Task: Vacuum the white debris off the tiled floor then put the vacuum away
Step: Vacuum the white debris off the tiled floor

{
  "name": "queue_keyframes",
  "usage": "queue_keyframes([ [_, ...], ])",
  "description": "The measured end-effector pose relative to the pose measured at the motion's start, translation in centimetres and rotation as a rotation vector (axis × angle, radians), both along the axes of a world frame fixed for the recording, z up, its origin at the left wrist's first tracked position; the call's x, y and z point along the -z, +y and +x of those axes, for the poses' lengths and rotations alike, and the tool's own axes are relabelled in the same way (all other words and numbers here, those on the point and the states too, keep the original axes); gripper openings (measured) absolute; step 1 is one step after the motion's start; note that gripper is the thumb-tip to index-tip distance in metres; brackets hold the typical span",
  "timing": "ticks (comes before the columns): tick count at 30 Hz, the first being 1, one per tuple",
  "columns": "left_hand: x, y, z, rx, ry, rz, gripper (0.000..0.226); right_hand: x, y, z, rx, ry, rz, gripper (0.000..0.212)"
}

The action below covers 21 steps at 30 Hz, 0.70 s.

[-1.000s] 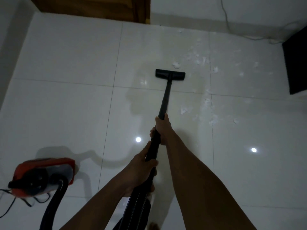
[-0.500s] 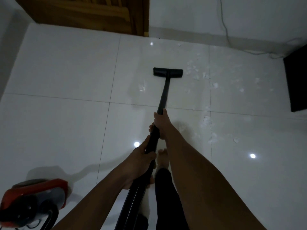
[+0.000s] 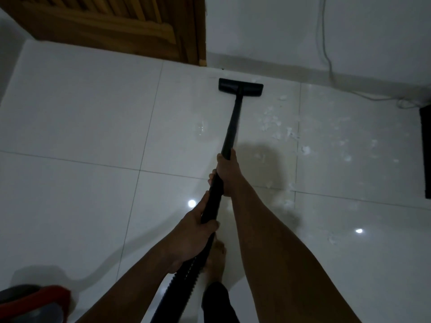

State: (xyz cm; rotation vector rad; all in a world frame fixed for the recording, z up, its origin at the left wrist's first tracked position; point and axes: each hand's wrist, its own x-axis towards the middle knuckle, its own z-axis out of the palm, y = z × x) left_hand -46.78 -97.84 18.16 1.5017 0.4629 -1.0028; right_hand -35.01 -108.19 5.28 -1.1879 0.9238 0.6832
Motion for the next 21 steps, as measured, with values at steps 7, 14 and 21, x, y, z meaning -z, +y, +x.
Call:
queue_keyframes([
  [7, 0.3, -1.4, 5.5, 0.031, -0.073, 0.037, 0.072, 0.6, -1.0, 5.5, -0.018, 0.001, 0.035, 0.045],
  [14, 1.0, -0.5, 7.3, 0.035, -0.023, 0.089, 0.078, 1.0, -0.3, 7.1, 0.005, 0.028, 0.066, 0.043],
  [21, 0.9, 0.0, 7.3, 0.001, 0.013, 0.096, 0.075, 0.5, 0.6, 7.3, 0.001, -0.023, -0.024, 0.057],
])
